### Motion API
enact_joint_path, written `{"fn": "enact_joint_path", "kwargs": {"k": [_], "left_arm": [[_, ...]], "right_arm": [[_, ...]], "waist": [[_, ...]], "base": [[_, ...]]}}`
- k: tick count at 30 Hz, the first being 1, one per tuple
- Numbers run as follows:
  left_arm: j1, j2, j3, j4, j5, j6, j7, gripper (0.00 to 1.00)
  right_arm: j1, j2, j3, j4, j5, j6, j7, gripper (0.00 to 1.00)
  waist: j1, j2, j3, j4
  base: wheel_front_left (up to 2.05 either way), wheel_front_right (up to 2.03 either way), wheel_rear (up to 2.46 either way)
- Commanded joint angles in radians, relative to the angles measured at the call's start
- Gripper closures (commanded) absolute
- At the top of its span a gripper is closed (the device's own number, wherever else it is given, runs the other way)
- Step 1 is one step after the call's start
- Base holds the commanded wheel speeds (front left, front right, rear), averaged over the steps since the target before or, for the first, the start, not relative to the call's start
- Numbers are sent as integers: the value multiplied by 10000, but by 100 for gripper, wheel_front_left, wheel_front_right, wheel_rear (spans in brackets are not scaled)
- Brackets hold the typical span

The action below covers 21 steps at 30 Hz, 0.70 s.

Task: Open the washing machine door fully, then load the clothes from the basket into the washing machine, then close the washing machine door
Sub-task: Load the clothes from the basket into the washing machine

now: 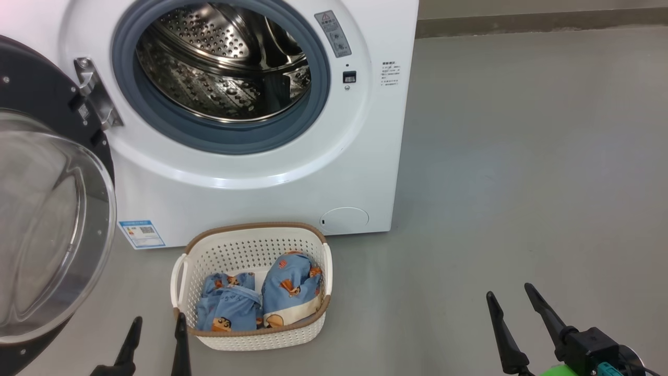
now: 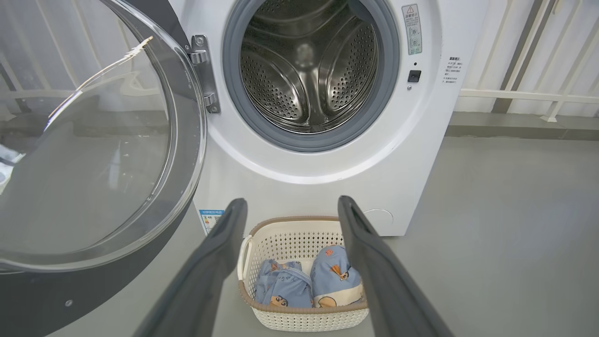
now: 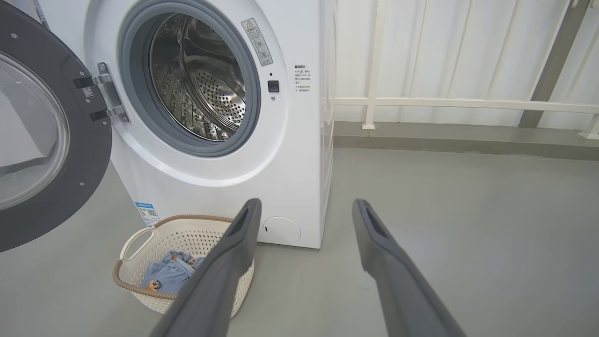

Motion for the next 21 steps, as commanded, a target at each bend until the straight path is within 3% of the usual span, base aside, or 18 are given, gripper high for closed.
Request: {"fn": "enact_joint_path", "kwargs": {"k": [1,21], "left_arm": [[-194,142,289,-195,23,85,-127,0],[-418,447,236,-88,210,302,-317,0]], "right_arm": [[-134,-56,249,-232,63,16,-83,0],[-228,-56,229,-195,117,16,-109,0]], "waist": [[0,0,14,3],[0,0,144,56]], "base": [[36,-46,11],[124,-125,1]]}}
